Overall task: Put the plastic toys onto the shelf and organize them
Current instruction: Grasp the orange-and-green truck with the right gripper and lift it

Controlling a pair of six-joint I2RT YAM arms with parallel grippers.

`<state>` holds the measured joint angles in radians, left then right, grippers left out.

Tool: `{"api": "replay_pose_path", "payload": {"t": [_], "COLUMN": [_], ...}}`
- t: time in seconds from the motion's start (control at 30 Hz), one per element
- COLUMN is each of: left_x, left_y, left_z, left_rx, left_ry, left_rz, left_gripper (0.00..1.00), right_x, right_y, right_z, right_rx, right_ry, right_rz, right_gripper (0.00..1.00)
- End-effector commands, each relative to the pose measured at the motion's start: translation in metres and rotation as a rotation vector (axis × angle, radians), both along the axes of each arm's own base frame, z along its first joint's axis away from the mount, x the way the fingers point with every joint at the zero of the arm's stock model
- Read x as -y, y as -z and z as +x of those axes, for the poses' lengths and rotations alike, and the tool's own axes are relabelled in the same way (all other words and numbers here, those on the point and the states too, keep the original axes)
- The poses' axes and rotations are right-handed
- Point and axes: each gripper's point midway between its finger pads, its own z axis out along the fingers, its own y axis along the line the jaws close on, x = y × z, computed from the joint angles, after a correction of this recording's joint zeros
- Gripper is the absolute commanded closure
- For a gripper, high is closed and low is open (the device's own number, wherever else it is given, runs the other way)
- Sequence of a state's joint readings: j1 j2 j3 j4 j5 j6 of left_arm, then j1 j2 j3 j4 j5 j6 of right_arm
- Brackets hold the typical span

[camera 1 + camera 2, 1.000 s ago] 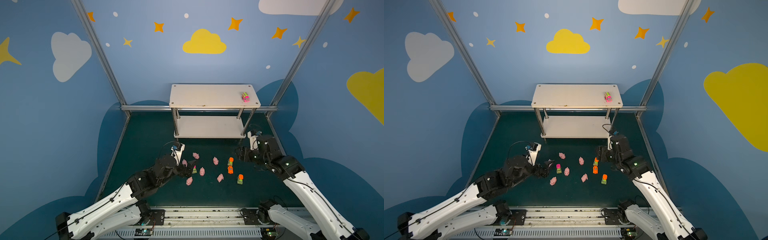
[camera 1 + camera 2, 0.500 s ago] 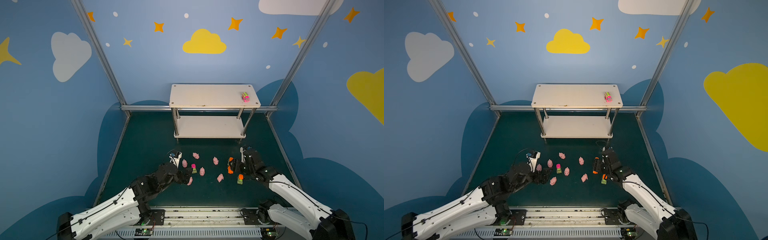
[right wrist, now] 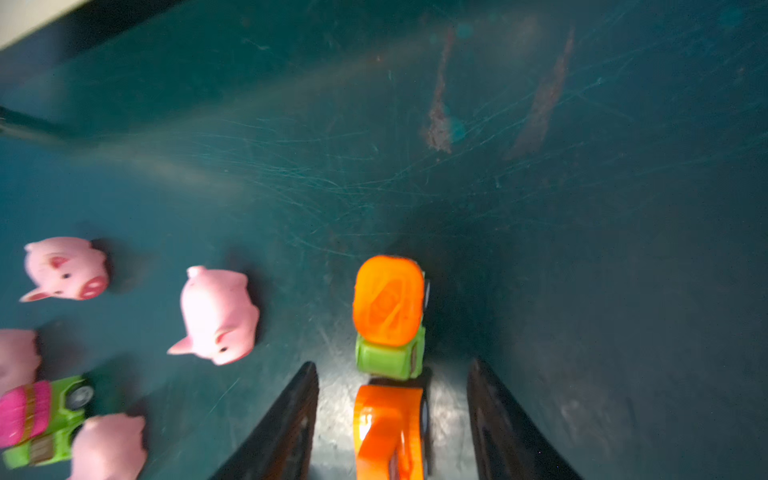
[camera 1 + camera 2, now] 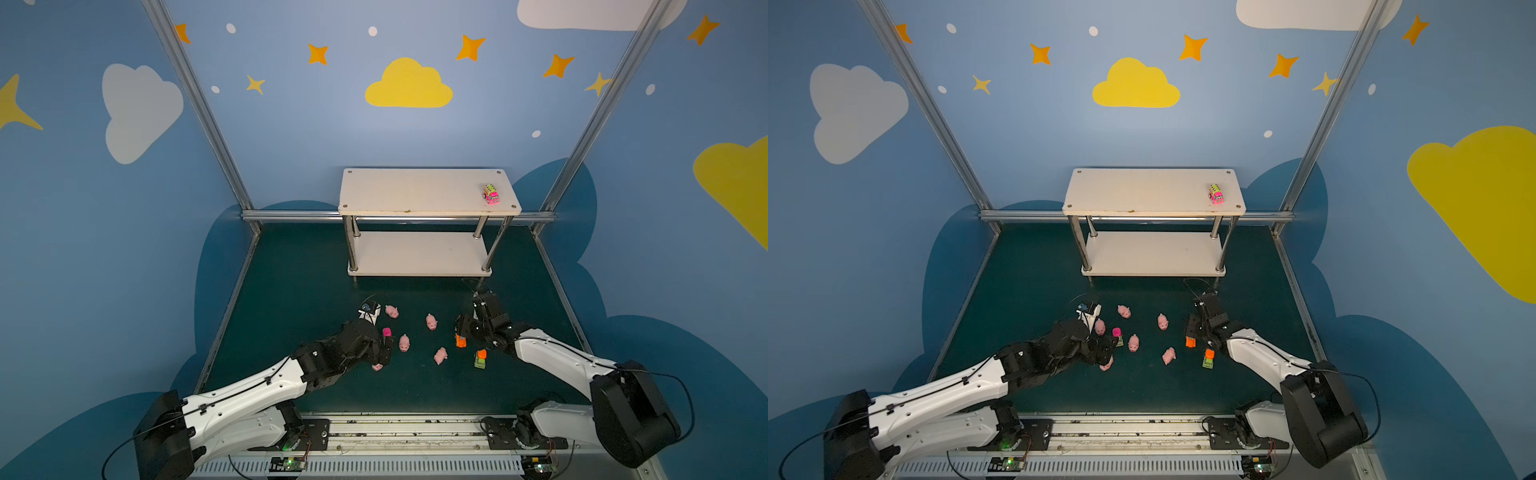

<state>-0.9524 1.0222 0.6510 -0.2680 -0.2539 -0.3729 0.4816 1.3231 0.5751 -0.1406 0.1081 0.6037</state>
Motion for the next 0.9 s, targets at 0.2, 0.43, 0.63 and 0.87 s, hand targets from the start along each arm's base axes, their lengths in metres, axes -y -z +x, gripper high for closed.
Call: {"api": "replay_pose_path", "payload": {"t": [0.2, 0.43, 0.63, 0.87], "left_x": [0.003, 0.002, 0.001, -0.001], "left_y": [-0.01, -0.012, -0.014, -0.014], "left_z": [0.014, 0.017, 0.019, 0.018], "left_rx": [0.061, 0.074, 0.081, 0.08], "left_ry": [-0.016, -0.016, -0.017, -0.015], "left_rz": [0.025, 0.033, 0.029, 0.025], "left_gripper": [0.0, 0.0, 0.0, 0.0], "right_x": [-0.01, -0.011, -0.01, -0.01], "right_y": [0.007, 0.019, 0.017, 0.025], "right_z": [0.023, 0.024, 0.029, 0.023], "right_rx": [0.001, -0.038, -0.048, -0.086], "right_ry": [0.01, -0.005, -0.004, -0.009], "right_rz": [-0.004, -0.035, -0.076, -0.121], "right_gripper": [0.5, 0.54, 0.6, 0.59]}}
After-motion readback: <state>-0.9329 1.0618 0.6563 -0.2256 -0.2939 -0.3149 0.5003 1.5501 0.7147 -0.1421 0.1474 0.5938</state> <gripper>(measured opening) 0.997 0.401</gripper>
